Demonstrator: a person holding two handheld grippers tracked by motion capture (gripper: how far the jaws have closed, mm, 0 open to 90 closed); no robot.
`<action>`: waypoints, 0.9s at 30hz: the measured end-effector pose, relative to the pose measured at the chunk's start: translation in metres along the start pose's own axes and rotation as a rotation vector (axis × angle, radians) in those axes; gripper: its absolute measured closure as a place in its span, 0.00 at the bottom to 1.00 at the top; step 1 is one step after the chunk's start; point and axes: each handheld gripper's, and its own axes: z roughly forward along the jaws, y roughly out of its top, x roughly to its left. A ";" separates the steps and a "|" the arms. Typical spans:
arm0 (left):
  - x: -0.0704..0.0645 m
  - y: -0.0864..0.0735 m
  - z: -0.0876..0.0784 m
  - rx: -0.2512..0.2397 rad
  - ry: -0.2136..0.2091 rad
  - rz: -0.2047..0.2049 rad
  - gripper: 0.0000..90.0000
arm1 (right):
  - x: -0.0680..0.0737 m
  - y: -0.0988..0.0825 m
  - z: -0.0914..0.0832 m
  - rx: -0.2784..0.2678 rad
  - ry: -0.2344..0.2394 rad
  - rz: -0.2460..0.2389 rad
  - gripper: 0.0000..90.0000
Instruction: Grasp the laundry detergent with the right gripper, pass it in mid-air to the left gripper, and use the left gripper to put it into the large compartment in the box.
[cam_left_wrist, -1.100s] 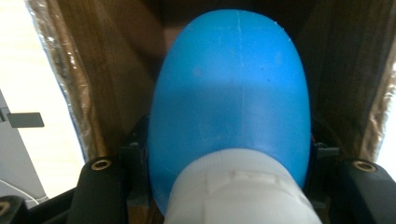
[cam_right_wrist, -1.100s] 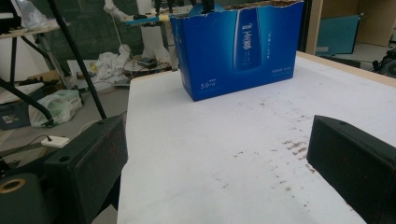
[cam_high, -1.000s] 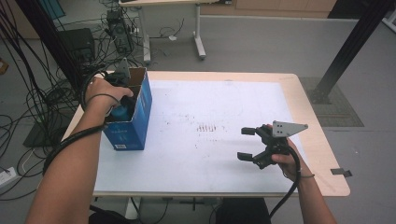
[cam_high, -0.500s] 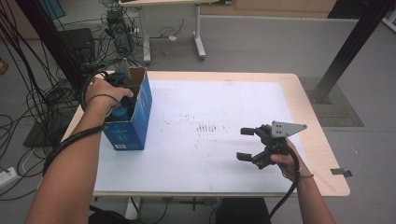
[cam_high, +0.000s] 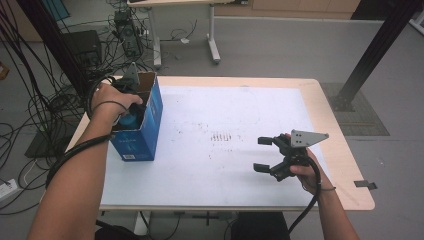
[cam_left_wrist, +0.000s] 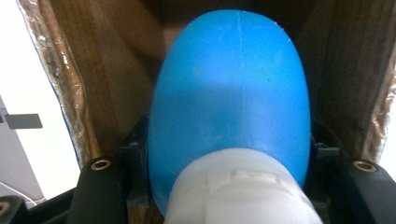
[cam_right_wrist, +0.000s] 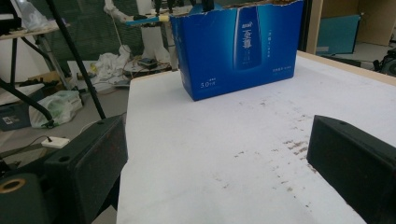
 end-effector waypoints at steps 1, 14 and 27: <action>0.000 0.000 0.000 0.000 0.000 0.000 0.41 | 0.000 0.000 0.000 -0.001 0.000 0.002 0.06; 0.000 0.000 0.000 0.001 -0.001 -0.002 0.41 | 0.000 -0.001 -0.001 -0.004 -0.002 0.001 0.06; -0.001 0.000 0.000 0.003 0.000 -0.002 0.41 | 0.000 0.000 -0.001 -0.006 -0.002 0.001 0.05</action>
